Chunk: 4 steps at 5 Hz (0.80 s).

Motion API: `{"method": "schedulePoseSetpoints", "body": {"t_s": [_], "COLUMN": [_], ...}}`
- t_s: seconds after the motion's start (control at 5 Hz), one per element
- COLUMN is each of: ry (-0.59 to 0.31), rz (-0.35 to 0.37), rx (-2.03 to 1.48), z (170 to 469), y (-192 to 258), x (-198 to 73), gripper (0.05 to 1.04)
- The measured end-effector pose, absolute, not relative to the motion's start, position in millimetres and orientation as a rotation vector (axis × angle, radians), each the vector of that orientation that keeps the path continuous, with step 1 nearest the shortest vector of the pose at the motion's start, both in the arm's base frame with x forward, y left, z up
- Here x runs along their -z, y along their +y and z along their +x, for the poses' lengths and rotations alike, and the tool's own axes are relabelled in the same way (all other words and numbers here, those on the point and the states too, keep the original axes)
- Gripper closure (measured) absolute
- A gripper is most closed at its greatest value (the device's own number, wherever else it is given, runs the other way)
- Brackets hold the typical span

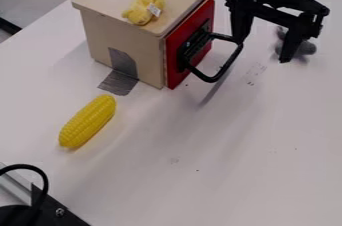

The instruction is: Take the rabbit toy from the top part and moved to the bottom part of the table.

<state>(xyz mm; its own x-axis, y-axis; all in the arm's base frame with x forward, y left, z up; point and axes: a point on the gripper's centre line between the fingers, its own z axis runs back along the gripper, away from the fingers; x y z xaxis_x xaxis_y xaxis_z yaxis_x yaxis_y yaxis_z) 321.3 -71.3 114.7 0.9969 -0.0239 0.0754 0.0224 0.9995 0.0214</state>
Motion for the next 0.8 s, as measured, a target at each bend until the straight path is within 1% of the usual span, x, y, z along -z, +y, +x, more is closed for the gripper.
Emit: {"method": "schedulePoseSetpoints", "body": {"t_s": [0.2,0.4,0.6,0.8], "ry": [-0.042,-0.043,-0.060,-0.081], "rz": [0.022,-0.026,-0.057,-0.056], "rx": [0.022,-0.006,-0.036,-0.053], "z": [319,337,368,401], "y": [-72,-80,-79,-78], "x": [-105,-98,-94,-86], "gripper": [0.096,0.096,0.096,0.096]}}
